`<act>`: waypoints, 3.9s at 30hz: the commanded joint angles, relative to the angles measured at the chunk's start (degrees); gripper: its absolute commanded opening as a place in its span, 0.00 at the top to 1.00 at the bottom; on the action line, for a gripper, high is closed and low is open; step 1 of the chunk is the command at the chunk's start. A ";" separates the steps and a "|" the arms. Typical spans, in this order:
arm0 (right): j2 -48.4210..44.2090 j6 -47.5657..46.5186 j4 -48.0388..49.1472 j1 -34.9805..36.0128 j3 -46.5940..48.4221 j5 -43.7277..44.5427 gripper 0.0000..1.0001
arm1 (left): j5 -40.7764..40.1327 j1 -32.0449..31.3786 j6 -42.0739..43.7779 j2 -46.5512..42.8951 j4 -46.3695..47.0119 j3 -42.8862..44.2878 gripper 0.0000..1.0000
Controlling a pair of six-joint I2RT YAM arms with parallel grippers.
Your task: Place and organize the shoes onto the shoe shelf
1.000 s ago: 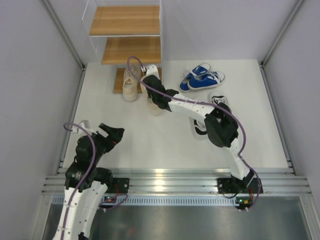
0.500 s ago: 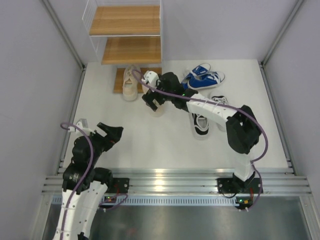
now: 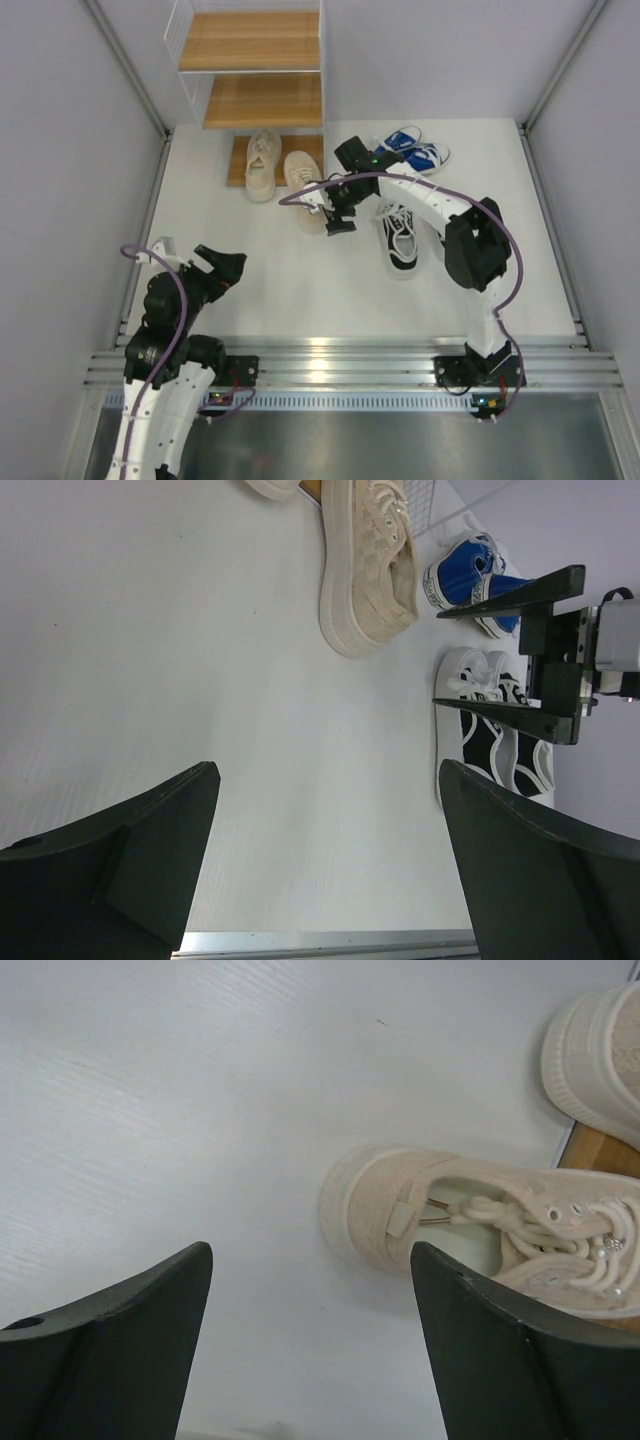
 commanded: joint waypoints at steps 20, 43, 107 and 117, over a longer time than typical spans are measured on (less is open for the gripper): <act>9.68 10.72 10.66 4.40 6.30 12.13 0.49 | 0.25 0.26 -1.19 -1.29 1.13 0.03 0.04; 16.62 15.73 22.78 4.67 19.75 23.63 0.82 | -0.19 0.26 -0.92 -1.29 1.13 0.21 0.04; 8.39 9.65 40.63 4.93 3.52 19.35 0.31 | 0.77 0.26 -1.97 1.00 3.94 -0.23 0.02; -11.75 14.67 16.67 4.32 -5.29 7.75 0.15 | 8.15 0.26 -3.65 8.20 8.25 -0.93 0.02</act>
